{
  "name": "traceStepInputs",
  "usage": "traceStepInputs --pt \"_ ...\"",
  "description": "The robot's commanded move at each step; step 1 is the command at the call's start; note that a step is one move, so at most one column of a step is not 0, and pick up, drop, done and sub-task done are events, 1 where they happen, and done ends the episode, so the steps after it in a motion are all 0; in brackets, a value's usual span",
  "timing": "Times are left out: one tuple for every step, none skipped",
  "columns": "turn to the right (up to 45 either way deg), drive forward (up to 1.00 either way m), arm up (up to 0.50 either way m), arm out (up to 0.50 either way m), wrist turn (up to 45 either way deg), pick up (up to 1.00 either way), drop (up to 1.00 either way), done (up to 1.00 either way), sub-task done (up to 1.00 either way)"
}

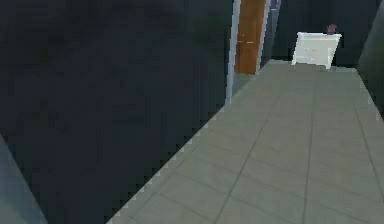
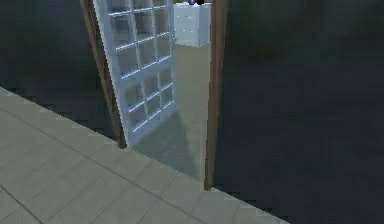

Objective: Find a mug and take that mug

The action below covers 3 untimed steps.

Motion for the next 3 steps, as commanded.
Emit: traceStepInputs --pt "45.0 0.0 0.0 0.0 0.0 0.0 0.0 0.0 0.0" --pt "24.0 0.0 0.0 0.0 0.0 0.0 0.0 0.0 0.0" --pt "0.0 1.0 0.0 0.0 0.0 0.0 0.0 0.0 0.0"
